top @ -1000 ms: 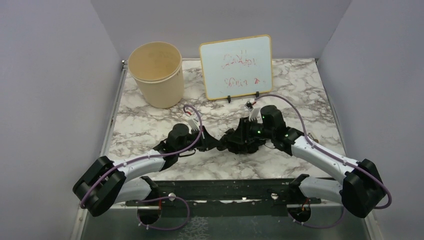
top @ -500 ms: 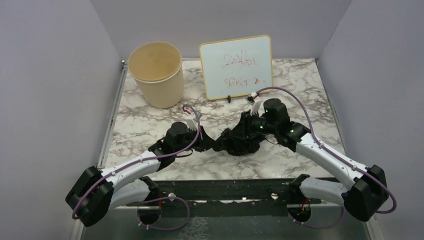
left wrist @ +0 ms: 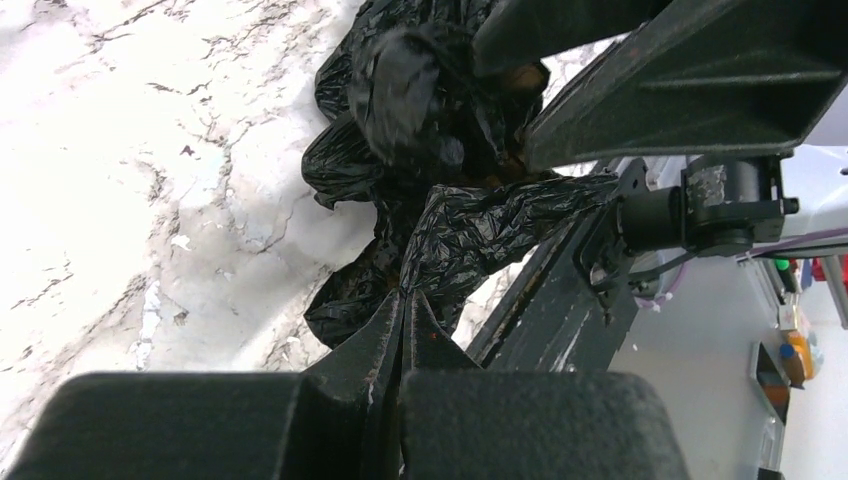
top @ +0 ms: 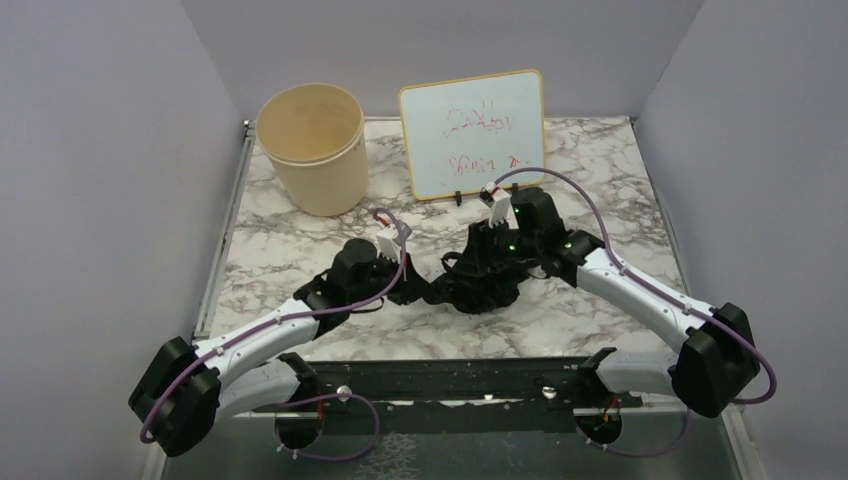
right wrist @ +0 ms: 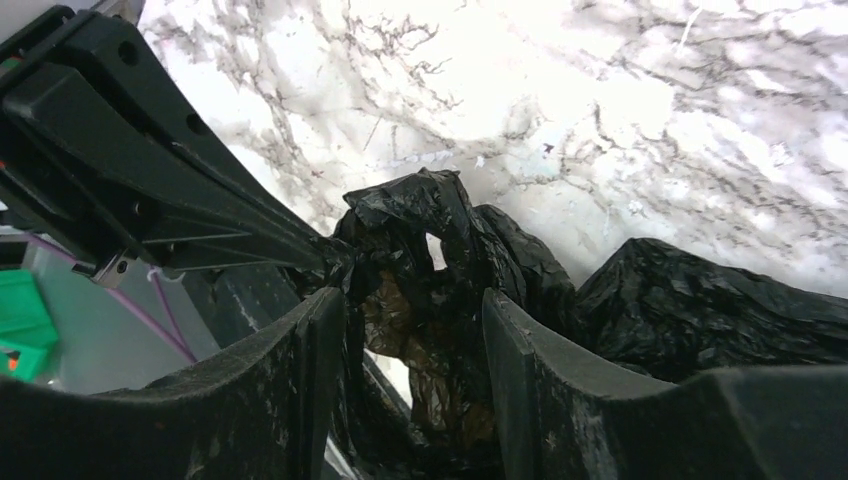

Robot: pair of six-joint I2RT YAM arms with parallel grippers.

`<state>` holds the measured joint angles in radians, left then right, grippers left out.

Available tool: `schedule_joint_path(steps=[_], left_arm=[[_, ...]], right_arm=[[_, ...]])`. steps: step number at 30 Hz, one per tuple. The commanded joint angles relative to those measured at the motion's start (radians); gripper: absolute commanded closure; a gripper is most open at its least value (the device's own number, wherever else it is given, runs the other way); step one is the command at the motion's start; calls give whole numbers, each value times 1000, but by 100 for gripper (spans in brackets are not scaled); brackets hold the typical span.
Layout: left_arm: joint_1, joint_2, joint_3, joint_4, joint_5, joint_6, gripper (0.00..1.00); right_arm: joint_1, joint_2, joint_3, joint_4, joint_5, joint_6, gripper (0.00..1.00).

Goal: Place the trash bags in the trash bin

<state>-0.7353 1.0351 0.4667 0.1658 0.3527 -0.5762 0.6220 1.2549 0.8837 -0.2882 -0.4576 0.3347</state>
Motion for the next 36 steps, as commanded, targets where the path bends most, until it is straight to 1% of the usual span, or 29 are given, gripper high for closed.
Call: schedule_joint_path(steps=[1, 3, 6, 7, 11, 15, 18, 20, 26, 28, 29, 30, 31, 32, 33, 34, 35, 36], left_arm=[[-6, -23, 36, -42, 16, 51, 100], [-7, -27, 35, -47, 22, 66, 100], [-7, -28, 38, -48, 26, 80, 100], [-7, -25, 39, -48, 28, 85, 100], [-9, -19, 51, -48, 45, 100, 100], [-10, -26, 55, -48, 45, 108, 100], [-12, -31, 58, -50, 59, 117, 100], [-12, -32, 62, -59, 57, 122, 100], [-12, -21, 78, -77, 66, 135, 100], [-12, -17, 85, -82, 72, 142, 100], [-12, -15, 88, -84, 76, 146, 100], [-12, -15, 94, -91, 73, 148, 100], [-12, -13, 102, -103, 56, 147, 100], [-12, -12, 112, -122, 29, 141, 100], [-12, -12, 127, -148, -10, 130, 100], [-12, -14, 140, -162, -39, 118, 93], [-12, -31, 167, -210, -111, 85, 50], [-12, -41, 174, -224, -156, 59, 38]], right_arm=[[3, -39, 42, -10, 57, -58, 41], [3, -42, 46, -23, 62, -100, 40], [2, 3, 92, -99, -2, -191, 41], [2, 6, 88, -89, -29, -205, 41], [2, 10, 68, -36, -24, -208, 40], [8, 68, 97, -86, -133, -253, 39], [17, 85, 79, -73, -146, -258, 39], [19, 89, 77, -80, -137, -263, 42], [19, 71, 74, -78, -96, -263, 61], [19, 68, 76, -75, -98, -254, 65], [19, 69, 77, -71, -105, -251, 71], [19, 68, 78, -67, -90, -239, 80], [19, 61, 80, -61, -27, -198, 88], [19, 47, 73, -53, 72, -151, 97], [19, 28, 64, -43, 157, -113, 99], [19, 5, 54, -26, 214, -75, 99], [19, -85, -19, 75, 283, 41, 100], [19, -111, -45, 112, 304, 90, 100]])
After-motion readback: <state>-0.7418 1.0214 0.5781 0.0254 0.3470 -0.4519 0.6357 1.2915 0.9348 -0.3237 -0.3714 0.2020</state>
